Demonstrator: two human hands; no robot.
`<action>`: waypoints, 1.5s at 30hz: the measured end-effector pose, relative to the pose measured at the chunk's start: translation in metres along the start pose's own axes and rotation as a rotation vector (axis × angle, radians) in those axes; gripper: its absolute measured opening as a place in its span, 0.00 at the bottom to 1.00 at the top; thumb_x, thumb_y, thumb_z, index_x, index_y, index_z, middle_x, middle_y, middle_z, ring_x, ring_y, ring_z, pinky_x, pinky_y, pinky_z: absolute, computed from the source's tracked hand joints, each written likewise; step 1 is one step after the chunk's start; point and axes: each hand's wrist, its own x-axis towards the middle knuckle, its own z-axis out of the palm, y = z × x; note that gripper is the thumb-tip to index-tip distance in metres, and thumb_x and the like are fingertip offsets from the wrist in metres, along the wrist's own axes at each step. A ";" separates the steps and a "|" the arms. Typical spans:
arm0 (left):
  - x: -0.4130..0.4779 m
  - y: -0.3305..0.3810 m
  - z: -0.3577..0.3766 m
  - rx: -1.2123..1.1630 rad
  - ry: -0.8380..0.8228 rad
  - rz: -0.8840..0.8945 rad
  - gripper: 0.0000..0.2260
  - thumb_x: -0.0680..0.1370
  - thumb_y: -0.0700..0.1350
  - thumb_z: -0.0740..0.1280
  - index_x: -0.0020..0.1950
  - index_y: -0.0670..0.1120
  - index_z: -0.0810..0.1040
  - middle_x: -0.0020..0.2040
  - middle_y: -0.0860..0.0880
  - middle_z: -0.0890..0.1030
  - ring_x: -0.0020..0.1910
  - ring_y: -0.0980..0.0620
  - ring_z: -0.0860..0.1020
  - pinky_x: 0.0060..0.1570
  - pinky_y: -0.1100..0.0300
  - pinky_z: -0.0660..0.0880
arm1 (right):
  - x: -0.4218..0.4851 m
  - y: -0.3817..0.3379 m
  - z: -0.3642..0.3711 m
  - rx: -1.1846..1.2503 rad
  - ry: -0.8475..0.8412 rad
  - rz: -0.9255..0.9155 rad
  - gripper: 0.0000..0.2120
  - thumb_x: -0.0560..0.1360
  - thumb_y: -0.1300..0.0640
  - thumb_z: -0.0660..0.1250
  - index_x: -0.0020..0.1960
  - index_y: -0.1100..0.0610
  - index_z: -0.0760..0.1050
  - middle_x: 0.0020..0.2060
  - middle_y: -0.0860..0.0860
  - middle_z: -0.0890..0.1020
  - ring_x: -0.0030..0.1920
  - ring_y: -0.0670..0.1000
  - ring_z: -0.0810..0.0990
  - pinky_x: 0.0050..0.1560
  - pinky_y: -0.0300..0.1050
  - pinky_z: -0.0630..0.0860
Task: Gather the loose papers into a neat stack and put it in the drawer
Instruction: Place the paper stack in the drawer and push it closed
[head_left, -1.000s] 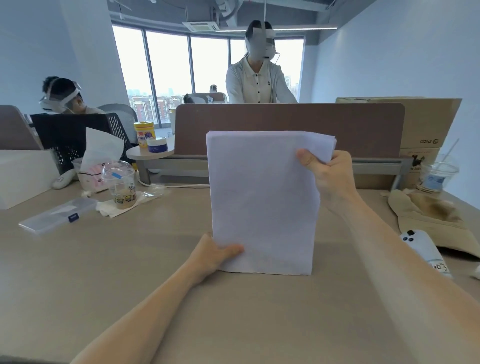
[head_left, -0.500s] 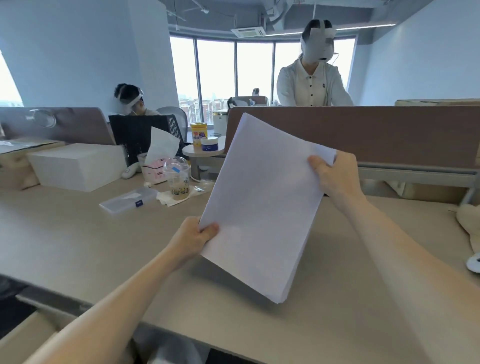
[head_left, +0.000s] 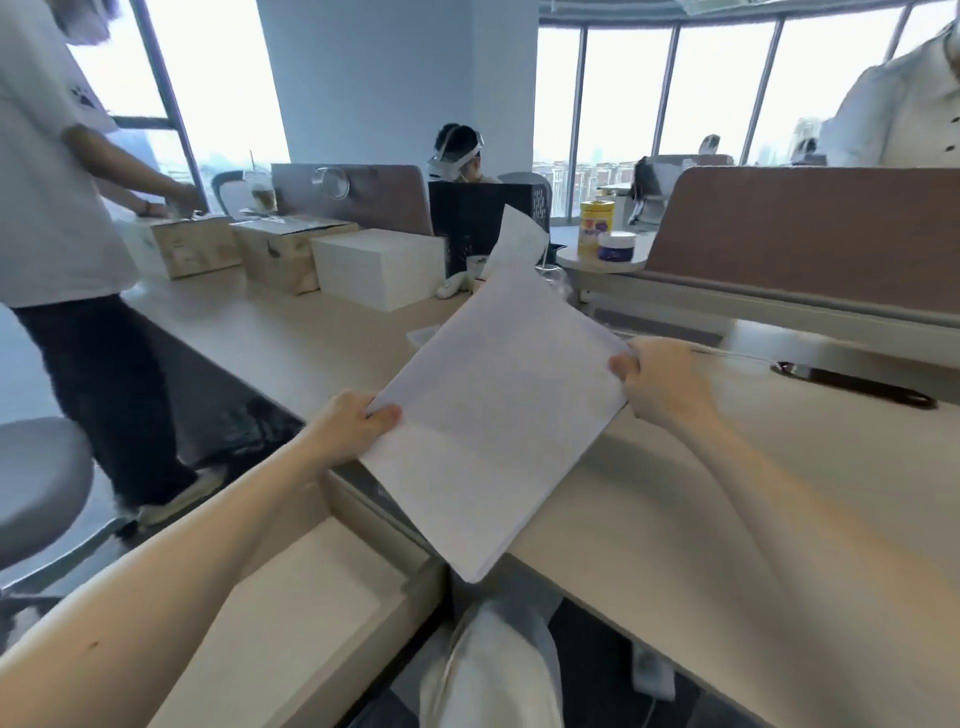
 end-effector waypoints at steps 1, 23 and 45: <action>-0.005 -0.010 -0.010 0.006 0.022 -0.038 0.11 0.81 0.49 0.64 0.41 0.47 0.79 0.40 0.47 0.83 0.41 0.46 0.82 0.44 0.52 0.77 | 0.000 -0.011 0.012 -0.022 -0.017 -0.015 0.11 0.78 0.59 0.62 0.44 0.66 0.78 0.45 0.66 0.82 0.47 0.64 0.80 0.41 0.51 0.68; -0.106 -0.198 -0.092 0.620 0.080 -0.571 0.10 0.79 0.53 0.60 0.43 0.51 0.75 0.48 0.49 0.76 0.53 0.44 0.78 0.50 0.56 0.72 | -0.105 -0.187 0.195 -0.103 -0.387 -0.447 0.08 0.76 0.66 0.57 0.51 0.62 0.73 0.47 0.61 0.82 0.47 0.64 0.81 0.39 0.47 0.66; -0.100 -0.277 -0.040 0.761 0.204 -0.581 0.19 0.71 0.55 0.74 0.57 0.47 0.79 0.54 0.45 0.81 0.54 0.42 0.79 0.44 0.54 0.72 | -0.132 -0.144 0.324 -0.306 -0.707 -0.128 0.17 0.78 0.70 0.55 0.56 0.61 0.80 0.53 0.56 0.82 0.52 0.56 0.82 0.40 0.47 0.73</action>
